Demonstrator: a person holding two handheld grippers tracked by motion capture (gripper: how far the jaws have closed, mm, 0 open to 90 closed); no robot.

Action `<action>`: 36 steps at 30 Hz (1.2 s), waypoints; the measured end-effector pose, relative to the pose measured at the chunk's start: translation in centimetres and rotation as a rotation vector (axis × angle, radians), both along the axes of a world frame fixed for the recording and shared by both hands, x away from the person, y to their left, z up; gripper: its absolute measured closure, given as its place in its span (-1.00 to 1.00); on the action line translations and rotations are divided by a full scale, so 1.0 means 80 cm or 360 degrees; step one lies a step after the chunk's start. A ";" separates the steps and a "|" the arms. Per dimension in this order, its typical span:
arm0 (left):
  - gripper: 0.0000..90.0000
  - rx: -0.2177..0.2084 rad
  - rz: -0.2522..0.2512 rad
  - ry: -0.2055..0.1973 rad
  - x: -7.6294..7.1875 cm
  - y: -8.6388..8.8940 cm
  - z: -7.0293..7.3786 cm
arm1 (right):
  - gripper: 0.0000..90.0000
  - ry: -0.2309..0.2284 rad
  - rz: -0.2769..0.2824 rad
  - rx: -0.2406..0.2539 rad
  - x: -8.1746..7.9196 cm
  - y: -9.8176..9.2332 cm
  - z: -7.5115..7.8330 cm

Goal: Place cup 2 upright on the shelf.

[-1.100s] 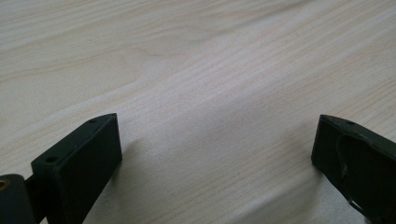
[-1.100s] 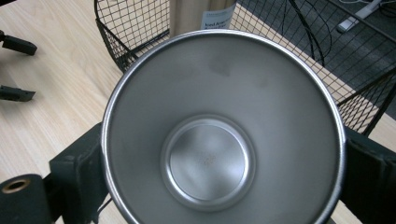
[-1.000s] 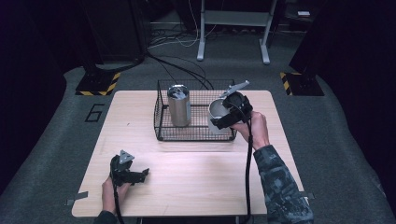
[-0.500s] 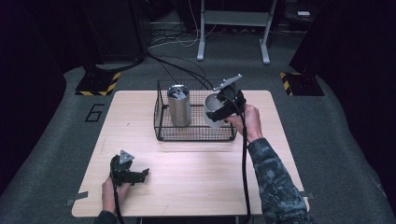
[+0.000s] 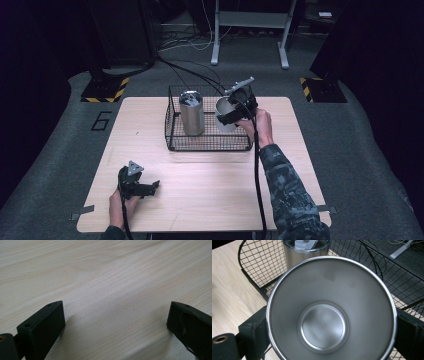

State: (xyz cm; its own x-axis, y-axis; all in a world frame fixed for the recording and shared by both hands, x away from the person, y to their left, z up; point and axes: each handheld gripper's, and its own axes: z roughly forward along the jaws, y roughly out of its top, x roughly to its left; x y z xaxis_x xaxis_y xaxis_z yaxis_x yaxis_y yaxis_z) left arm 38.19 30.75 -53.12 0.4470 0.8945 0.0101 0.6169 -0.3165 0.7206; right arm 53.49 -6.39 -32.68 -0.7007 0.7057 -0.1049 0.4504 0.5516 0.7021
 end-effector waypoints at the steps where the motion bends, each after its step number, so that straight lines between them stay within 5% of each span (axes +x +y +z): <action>1: -0.97 0.0001 0.0000 -0.0001 0.000 0.000 0.000 | -0.86 -0.0004 -0.0004 0.0005 0.003 0.001 -0.002; 36: -0.97 0.0008 0.0003 -0.0002 -0.001 0.000 0.000 | -0.86 0.0117 -0.0124 -0.0059 0.066 0.028 -0.064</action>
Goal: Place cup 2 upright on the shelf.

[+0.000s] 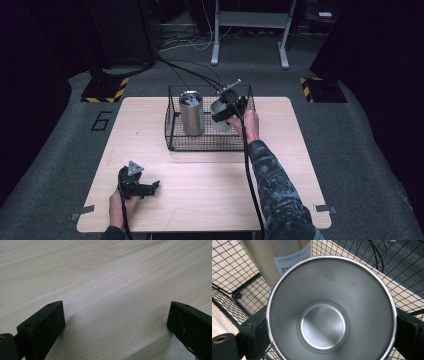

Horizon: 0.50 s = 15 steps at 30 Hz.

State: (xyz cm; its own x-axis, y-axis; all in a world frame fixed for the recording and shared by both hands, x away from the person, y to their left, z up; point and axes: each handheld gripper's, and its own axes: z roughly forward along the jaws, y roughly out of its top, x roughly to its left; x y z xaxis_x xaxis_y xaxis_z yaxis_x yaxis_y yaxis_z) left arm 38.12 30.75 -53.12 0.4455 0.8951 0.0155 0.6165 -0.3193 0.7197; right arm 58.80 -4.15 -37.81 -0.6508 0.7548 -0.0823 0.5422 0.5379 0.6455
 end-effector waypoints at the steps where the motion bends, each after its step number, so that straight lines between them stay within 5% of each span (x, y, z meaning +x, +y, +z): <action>1: -0.97 0.0000 0.0000 0.0000 0.000 0.000 0.000 | -0.86 0.0011 -0.0009 -0.0013 0.002 0.002 -0.003; 15: -0.97 0.0008 -0.0005 0.0006 0.000 0.000 0.000 | -0.86 0.0124 -0.0068 -0.0009 0.013 0.012 -0.032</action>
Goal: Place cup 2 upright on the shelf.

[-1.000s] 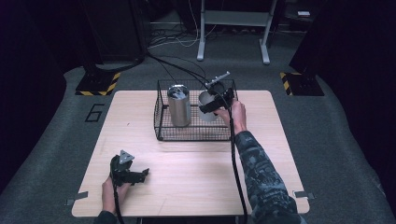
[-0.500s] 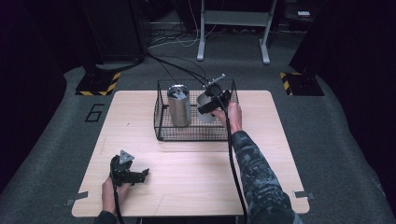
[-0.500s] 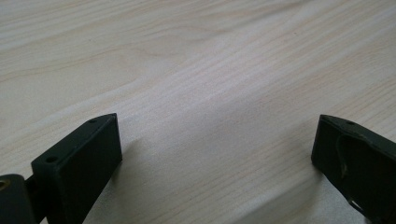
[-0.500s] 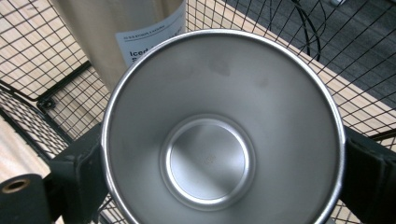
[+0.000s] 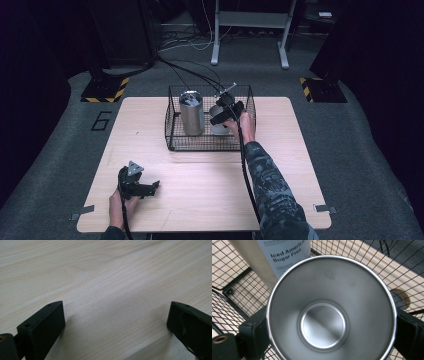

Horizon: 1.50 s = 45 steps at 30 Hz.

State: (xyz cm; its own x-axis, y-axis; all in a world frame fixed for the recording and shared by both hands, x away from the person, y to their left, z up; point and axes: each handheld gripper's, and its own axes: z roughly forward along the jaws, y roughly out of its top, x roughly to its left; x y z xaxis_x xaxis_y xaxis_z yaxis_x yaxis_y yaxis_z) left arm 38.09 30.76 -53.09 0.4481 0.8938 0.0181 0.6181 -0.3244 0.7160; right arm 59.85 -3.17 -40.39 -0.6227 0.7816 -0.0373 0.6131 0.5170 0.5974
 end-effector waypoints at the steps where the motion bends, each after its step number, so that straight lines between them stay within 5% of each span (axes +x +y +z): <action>1: -0.97 0.0000 0.0000 0.0000 0.000 0.000 0.000 | -0.87 0.0002 -0.0007 -0.0004 0.000 0.000 -0.002; 14: -0.97 0.0000 -0.0012 0.0019 0.000 0.001 0.001 | -0.87 0.0133 -0.0080 0.0003 0.004 -0.002 -0.026; 25: -0.97 -0.0005 -0.0008 0.0016 0.000 0.000 0.001 | -0.90 0.0151 -0.0089 -0.0016 0.003 -0.001 -0.027; 38: -0.97 -0.0015 0.0012 -0.0005 0.000 -0.001 -0.001 | -0.98 -0.0048 -0.0017 0.0050 -0.021 -0.011 0.015; 45: -0.97 -0.0017 -0.0001 0.0012 0.000 0.000 0.000 | -0.94 -0.0129 0.0052 0.0119 -0.052 -0.015 0.041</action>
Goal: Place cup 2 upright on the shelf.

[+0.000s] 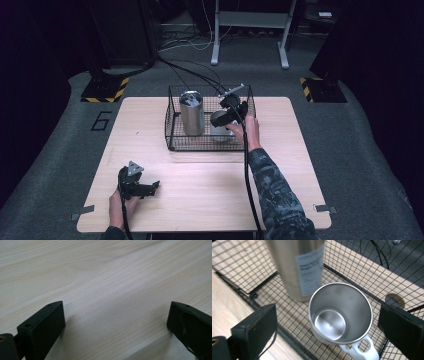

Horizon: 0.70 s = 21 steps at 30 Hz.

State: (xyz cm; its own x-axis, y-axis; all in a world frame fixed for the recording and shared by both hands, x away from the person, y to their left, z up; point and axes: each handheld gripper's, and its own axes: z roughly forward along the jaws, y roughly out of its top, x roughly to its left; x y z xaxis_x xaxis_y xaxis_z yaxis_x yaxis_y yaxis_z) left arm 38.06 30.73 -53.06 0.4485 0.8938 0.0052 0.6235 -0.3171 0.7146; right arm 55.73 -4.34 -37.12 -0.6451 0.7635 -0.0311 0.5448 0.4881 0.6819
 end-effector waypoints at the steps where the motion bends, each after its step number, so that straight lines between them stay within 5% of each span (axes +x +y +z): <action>1: -0.97 0.0000 0.0000 0.0000 0.000 0.000 0.000 | -0.94 -0.0012 0.0019 -0.0003 -0.005 -0.001 0.003; 11: -0.97 0.0002 0.0000 -0.0001 0.000 0.000 0.000 | -0.93 -0.0123 0.0053 0.0028 -0.064 -0.016 0.023; 21: -0.97 0.0002 0.0001 -0.0002 0.000 0.000 0.000 | -0.93 -0.0218 0.0048 0.0053 -0.113 -0.058 0.022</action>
